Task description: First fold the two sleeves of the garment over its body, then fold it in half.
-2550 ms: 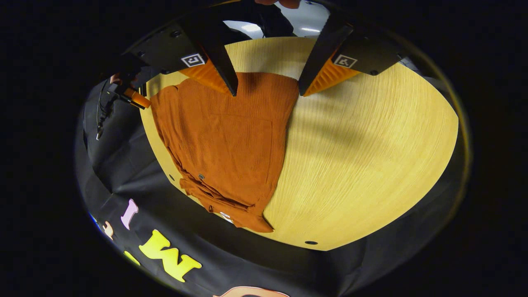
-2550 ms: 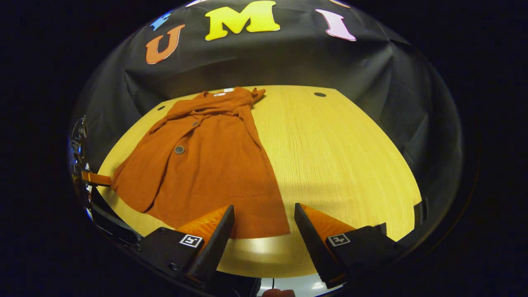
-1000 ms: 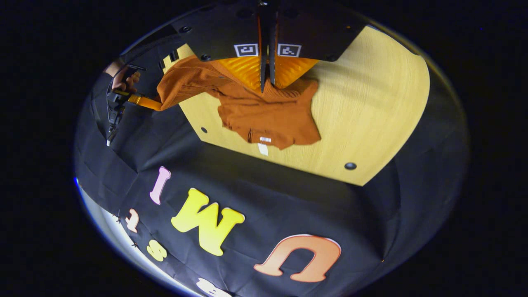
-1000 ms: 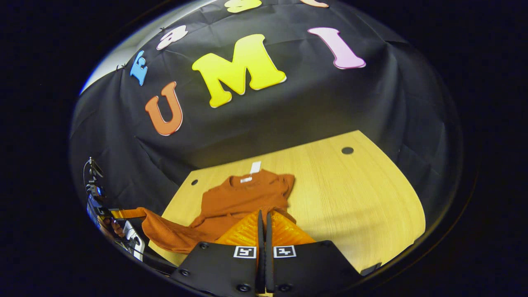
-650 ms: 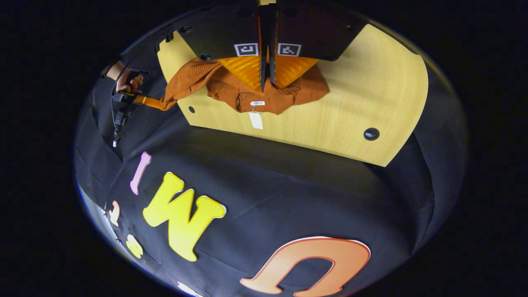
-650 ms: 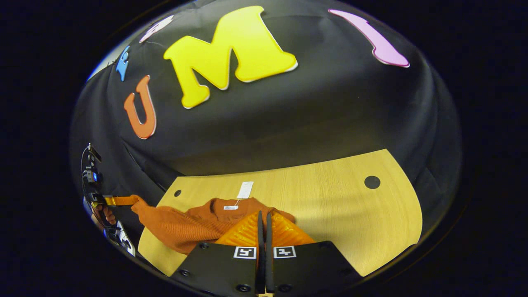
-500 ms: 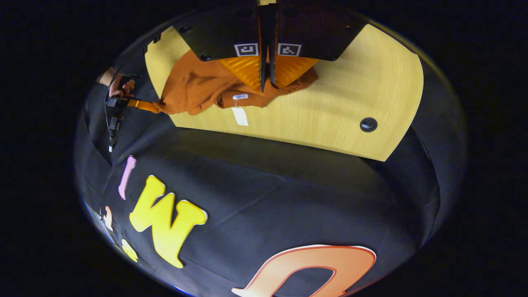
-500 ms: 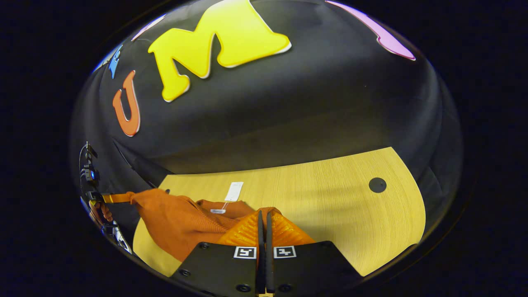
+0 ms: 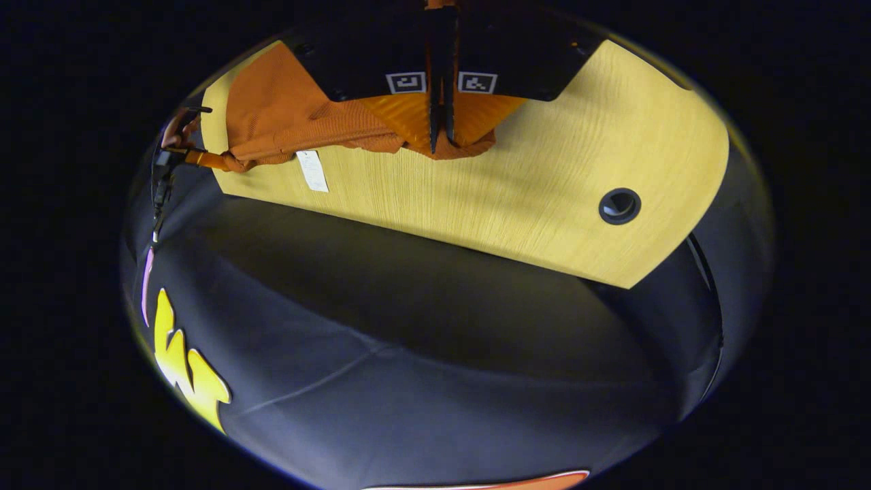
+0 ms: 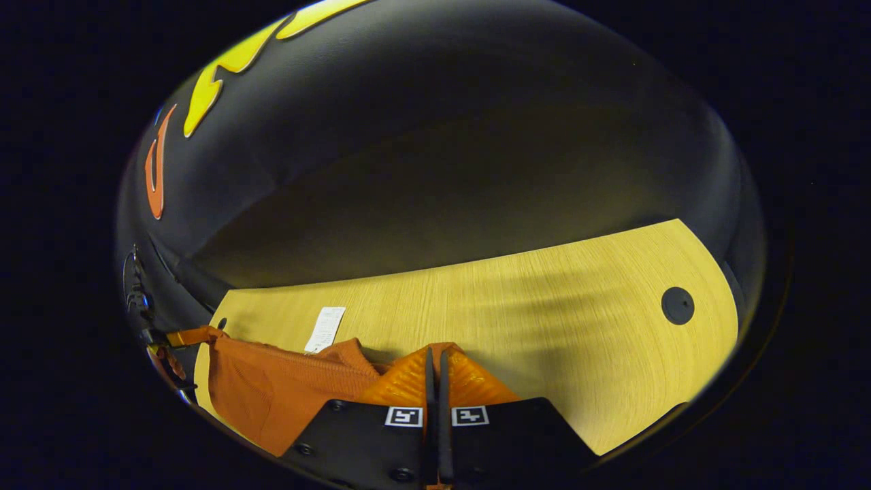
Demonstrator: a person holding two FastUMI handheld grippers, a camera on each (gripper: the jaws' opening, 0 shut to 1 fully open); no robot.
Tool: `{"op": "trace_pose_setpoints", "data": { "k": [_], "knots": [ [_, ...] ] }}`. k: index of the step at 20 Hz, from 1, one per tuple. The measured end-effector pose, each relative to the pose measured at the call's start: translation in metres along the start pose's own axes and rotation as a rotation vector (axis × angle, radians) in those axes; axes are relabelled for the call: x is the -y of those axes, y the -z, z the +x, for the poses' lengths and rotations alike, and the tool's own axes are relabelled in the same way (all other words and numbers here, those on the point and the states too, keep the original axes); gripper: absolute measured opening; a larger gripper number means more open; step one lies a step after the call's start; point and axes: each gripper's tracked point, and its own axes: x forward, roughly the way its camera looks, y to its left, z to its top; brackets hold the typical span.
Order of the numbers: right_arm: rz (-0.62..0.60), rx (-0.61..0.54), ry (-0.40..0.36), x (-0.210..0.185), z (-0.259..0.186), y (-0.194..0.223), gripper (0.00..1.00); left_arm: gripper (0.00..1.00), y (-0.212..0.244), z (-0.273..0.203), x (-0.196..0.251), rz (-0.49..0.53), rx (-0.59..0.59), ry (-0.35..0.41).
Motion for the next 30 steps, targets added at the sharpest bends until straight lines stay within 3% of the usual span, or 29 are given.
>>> {"op": "trace_pose_setpoints", "data": {
  "k": [2,4,5,7,9,12,16,19,21,23,25,26,27,28,29,30],
  "knots": [
    [-0.027,0.009,0.020,0.001,0.000,0.003,0.07,0.01,0.003,0.007,-0.003,0.006,-0.004,0.004],
    [-0.036,0.021,0.023,0.001,-0.005,-0.003,0.12,0.39,0.002,0.006,-0.014,0.036,-0.002,-0.045],
    [-0.038,0.033,0.025,0.001,-0.008,-0.009,0.21,0.58,-0.005,0.000,-0.020,0.053,0.017,-0.080],
    [-0.037,0.063,0.043,0.000,-0.018,-0.021,0.48,0.98,-0.026,-0.002,-0.021,0.054,0.089,-0.097],
    [-0.040,0.091,0.070,0.003,-0.042,-0.028,0.75,0.99,-0.043,-0.024,-0.029,0.065,0.154,-0.147],
    [-0.128,0.182,0.100,-0.019,-0.107,-0.040,0.86,0.99,-0.069,-0.084,-0.009,0.055,0.283,-0.135],
    [-0.228,0.355,0.091,-0.088,-0.251,-0.034,0.88,0.98,-0.073,-0.211,0.027,0.140,0.438,-0.162],
    [-0.228,0.517,0.080,-0.143,-0.371,-0.009,0.88,0.98,-0.040,-0.319,0.069,0.179,0.556,-0.146],
    [-0.287,0.659,0.060,-0.171,-0.436,0.017,0.92,0.98,-0.012,-0.384,0.093,0.230,0.642,-0.174],
    [-0.327,0.723,0.071,-0.184,-0.470,0.037,0.93,0.98,0.005,-0.413,0.111,0.249,0.690,-0.185],
    [-0.277,0.717,0.051,-0.187,-0.497,0.070,0.95,0.98,0.038,-0.443,0.132,0.268,0.736,-0.149],
    [-0.274,0.721,0.051,-0.185,-0.502,0.077,0.95,0.87,0.050,-0.449,0.139,0.268,0.738,-0.120],
    [-0.273,0.720,0.060,-0.181,-0.505,0.082,0.94,1.00,0.064,-0.451,0.147,0.259,0.721,-0.093],
    [-0.265,0.708,0.065,-0.178,-0.507,0.089,0.95,1.00,0.079,-0.450,0.152,0.254,0.695,-0.073],
    [-0.255,0.691,0.061,-0.176,-0.508,0.098,0.95,0.88,0.088,-0.453,0.157,0.255,0.679,-0.074],
    [-0.252,0.690,0.059,-0.175,-0.509,0.102,0.96,0.98,0.092,-0.455,0.162,0.256,0.677,-0.087]
  ]
}}
